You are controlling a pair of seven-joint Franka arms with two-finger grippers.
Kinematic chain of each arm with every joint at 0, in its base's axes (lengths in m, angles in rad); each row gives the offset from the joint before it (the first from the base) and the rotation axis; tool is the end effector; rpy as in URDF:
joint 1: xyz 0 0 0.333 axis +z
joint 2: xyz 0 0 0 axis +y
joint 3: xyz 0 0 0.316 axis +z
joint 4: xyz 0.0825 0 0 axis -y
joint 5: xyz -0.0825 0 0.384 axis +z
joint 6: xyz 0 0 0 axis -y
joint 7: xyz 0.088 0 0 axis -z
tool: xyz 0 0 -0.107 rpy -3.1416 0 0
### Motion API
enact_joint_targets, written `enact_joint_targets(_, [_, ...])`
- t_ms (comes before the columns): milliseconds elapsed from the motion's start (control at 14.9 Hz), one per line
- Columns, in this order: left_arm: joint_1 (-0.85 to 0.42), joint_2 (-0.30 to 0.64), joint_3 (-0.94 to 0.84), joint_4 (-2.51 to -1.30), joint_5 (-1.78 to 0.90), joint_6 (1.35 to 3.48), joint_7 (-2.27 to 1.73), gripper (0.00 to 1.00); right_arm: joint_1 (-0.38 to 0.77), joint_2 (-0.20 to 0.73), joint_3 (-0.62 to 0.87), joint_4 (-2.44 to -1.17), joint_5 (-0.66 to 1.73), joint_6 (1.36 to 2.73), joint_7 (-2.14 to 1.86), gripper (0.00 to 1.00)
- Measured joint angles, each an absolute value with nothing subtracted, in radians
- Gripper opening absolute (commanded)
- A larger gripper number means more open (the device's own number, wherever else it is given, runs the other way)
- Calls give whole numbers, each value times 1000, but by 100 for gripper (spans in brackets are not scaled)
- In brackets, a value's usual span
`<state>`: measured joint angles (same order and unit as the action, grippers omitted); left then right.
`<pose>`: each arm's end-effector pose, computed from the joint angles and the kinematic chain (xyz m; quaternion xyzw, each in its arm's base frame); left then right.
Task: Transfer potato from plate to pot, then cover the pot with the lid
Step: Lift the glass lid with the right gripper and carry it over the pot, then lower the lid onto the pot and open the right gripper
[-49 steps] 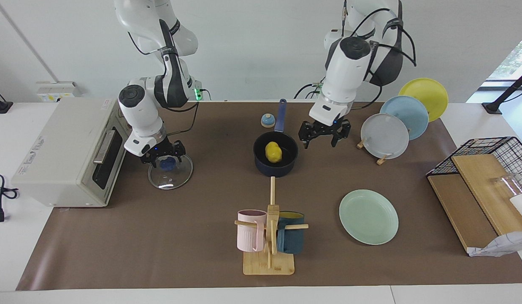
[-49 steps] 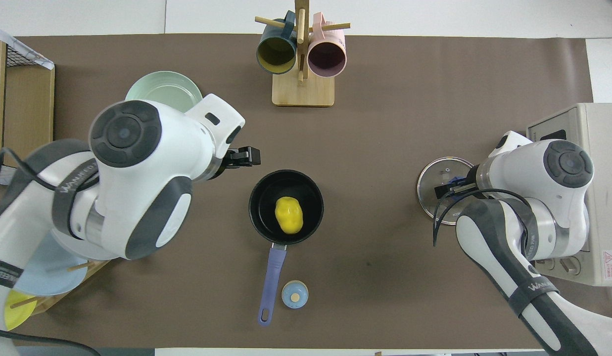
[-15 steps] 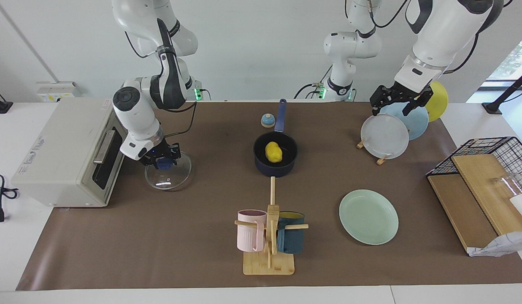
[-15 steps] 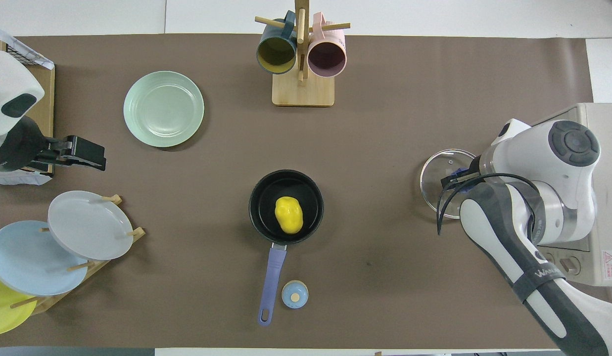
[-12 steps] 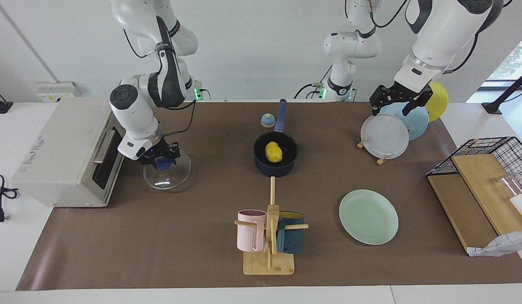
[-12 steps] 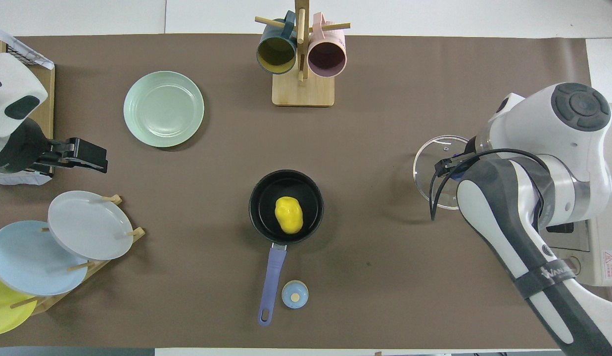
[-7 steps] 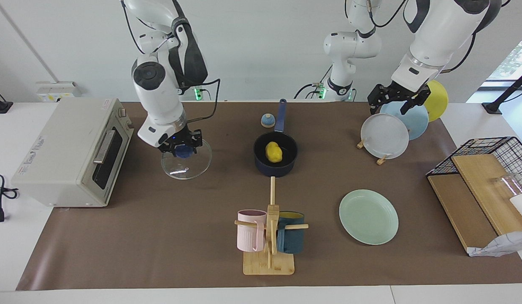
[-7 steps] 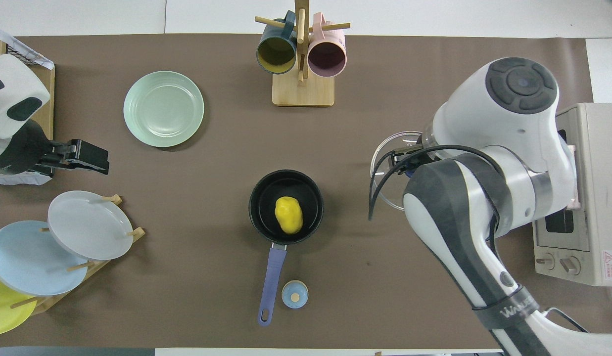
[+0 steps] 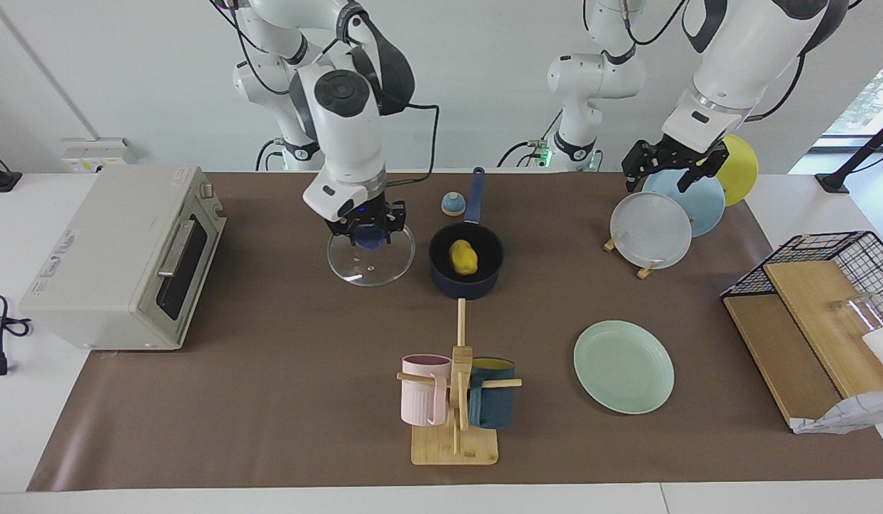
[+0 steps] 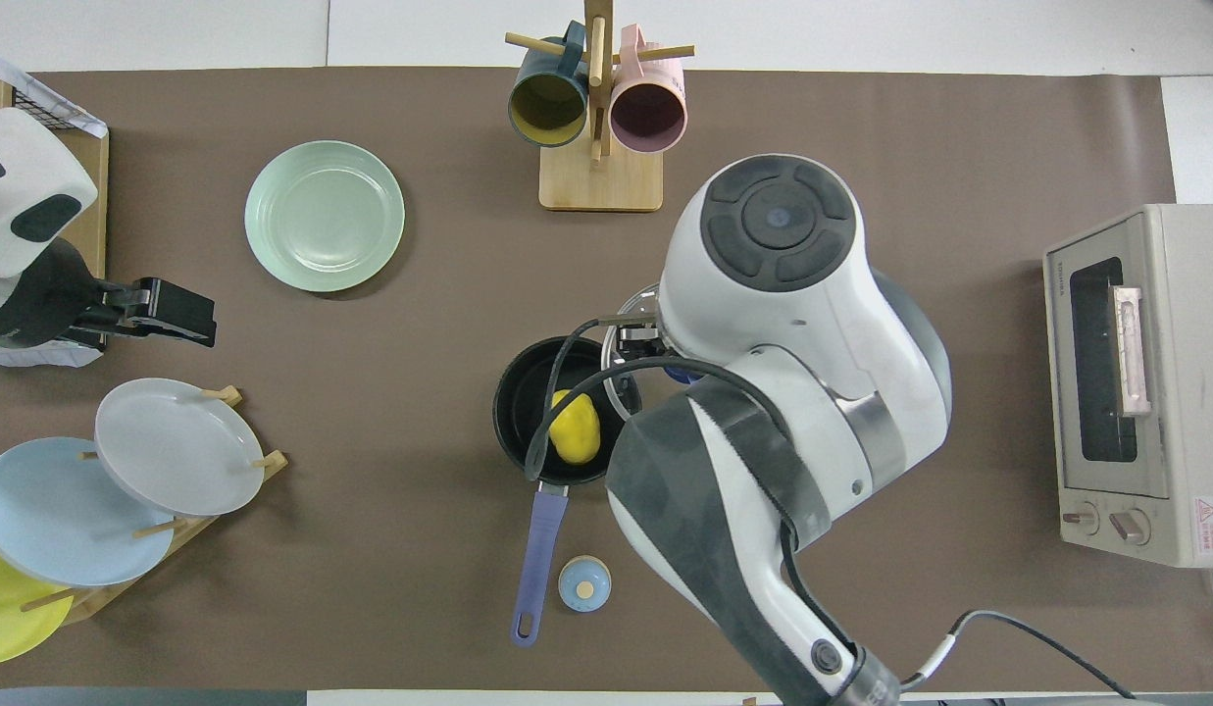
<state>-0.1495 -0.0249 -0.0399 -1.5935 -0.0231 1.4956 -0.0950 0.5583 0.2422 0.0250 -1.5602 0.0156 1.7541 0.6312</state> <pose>0.5282 -0.1042 0.6212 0.9981 -0.0476 -0.0377 0.0058 0.5269 0.3476 0.5011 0.9993 -0.0258 -0.0259 0.0050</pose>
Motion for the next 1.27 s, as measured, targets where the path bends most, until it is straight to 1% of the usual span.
enact_joint_targets(268, [-150,-28,-40,-1593,-23,1495,-95,100,663,361,25,-1478,11,1762,758,0])
enact_joint_targets(469, [-150,-32,-43,-1593,-23,1490,-95,100,688,424,24,-1441,2,1790,772,0])
enact_joint_targets(669, [-150,-38,-50,-1593,-23,1485,-96,100,696,429,24,-1438,2,1794,778,0])
enact_joint_targets(1004, [-149,-40,-52,-1593,-23,1484,-96,100,713,436,22,-1486,0,1845,793,0])
enact_joint_targets(1272, [-149,-40,-52,-1593,-23,1484,-96,100,713,436,19,-1503,0,1853,793,0])
